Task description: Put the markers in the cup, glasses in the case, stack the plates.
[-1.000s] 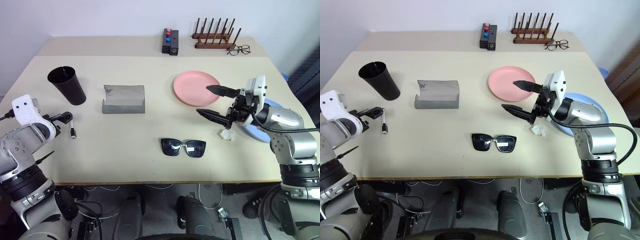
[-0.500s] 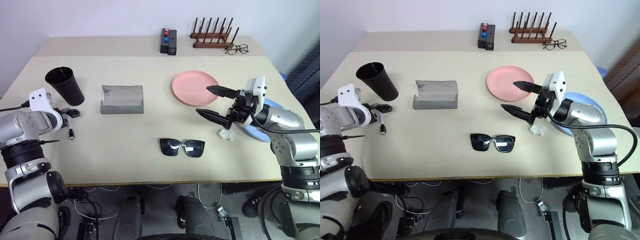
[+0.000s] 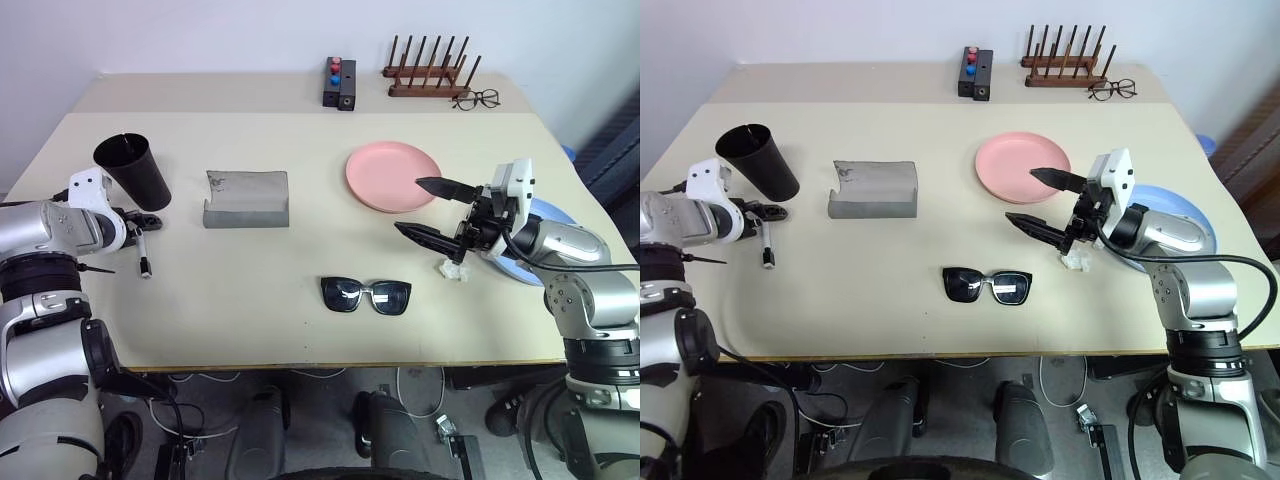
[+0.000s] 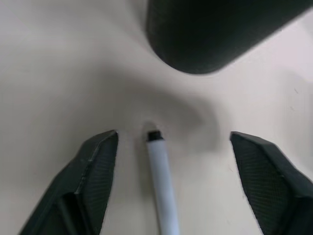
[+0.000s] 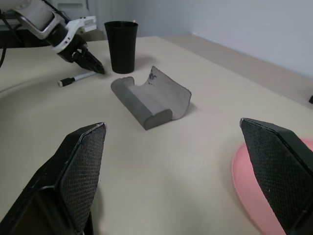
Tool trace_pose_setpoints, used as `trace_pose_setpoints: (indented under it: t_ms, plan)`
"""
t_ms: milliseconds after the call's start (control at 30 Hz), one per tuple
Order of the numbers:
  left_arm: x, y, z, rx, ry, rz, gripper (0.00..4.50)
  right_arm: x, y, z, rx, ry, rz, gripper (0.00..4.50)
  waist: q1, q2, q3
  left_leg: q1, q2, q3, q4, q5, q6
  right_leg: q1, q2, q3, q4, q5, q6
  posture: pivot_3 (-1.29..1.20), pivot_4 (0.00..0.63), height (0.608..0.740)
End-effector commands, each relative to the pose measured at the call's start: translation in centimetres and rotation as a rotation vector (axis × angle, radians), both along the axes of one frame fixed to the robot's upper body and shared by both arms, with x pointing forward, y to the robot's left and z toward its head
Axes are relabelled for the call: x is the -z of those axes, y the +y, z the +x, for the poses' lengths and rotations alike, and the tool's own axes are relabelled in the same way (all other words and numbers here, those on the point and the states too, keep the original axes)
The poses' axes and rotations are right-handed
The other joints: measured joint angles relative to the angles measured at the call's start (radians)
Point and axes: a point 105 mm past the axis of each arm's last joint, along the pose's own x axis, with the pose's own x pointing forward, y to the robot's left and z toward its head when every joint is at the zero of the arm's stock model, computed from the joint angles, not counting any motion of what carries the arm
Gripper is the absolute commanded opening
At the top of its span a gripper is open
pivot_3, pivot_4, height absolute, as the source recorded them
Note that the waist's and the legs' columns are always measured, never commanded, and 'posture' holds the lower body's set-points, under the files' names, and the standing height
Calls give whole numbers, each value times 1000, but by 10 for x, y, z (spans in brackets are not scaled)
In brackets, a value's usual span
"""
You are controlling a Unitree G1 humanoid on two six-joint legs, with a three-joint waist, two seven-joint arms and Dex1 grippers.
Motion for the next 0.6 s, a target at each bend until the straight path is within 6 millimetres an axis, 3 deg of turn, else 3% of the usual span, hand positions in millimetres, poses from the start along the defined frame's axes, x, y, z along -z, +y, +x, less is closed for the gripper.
trace_pose_setpoints:
  t_ms: [33,133,400,600]
  plan:
    - [17,-13,-8,54,65,-71,1613,-18,-1,-4,1,-80,-6,4500,1,0,0,0,0,0,0,0,0,0,0,0,0,0,0,0,150,740]
    - [17,-13,-9,55,64,-67,25,-19,0,-2,2,-84,-6,4500,4,0,0,0,0,0,0,0,0,0,0,0,0,0,0,0,150,740]
    - [7,-12,-10,63,3,-70,25,-20,1,2,4,-89,-7,4500,1,0,0,0,0,0,0,0,0,0,-1,0,0,0,0,0,150,740]
    - [-29,-44,-5,326,-282,-2,25,-19,3,5,2,-93,-5,4500,1,0,0,-1,0,0,0,0,0,0,-1,0,-1,0,0,0,150,740]
